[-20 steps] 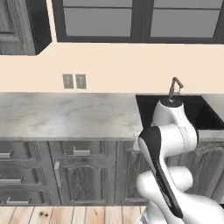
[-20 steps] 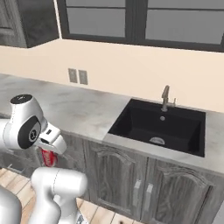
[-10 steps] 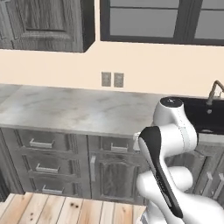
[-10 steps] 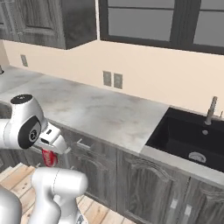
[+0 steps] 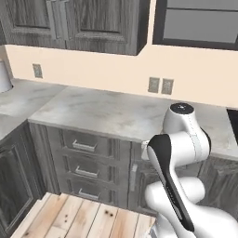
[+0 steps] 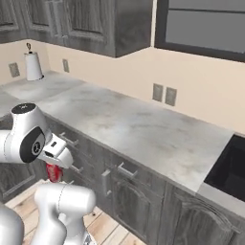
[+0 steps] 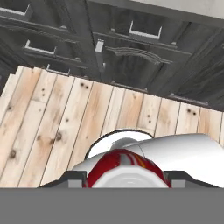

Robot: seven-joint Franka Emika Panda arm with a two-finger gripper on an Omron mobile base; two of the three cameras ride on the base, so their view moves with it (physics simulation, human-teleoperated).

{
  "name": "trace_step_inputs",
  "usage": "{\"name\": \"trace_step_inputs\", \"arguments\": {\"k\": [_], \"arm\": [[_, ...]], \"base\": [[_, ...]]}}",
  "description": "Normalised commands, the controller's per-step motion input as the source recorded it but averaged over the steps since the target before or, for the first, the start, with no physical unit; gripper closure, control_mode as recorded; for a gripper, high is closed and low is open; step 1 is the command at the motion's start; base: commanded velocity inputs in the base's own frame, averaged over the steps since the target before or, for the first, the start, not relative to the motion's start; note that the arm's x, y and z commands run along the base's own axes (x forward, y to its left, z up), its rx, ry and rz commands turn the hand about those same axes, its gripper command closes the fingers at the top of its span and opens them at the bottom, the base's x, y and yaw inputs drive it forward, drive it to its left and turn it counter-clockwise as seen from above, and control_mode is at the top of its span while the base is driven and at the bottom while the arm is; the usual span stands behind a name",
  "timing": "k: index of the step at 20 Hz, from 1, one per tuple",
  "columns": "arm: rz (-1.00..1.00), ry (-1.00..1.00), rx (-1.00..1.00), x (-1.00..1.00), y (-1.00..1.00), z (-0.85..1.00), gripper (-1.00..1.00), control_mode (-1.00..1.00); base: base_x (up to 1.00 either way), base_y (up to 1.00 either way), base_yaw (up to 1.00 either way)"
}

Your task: Four empty soda cans are scattered around the kitchen. Gather all the cans and cluster them next to the stove for recycling.

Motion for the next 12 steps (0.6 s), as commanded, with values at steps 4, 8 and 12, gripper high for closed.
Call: {"name": "trace_step_inputs", "arguments": {"k": [4,8,12], "arm": [[0.00,0.00,0.00,0.00,0.00,0.00,1.00,1.00],[0.00,0.00,0.00,0.00,0.00,0.00,1.00,1.00],[0.00,0.00,0.00,0.00,0.00,0.00,1.00,1.00]], "base": [[0.13,0.47,0.33],[0.03,0.61,0.34],[0.09,0.67,0.34]]}}
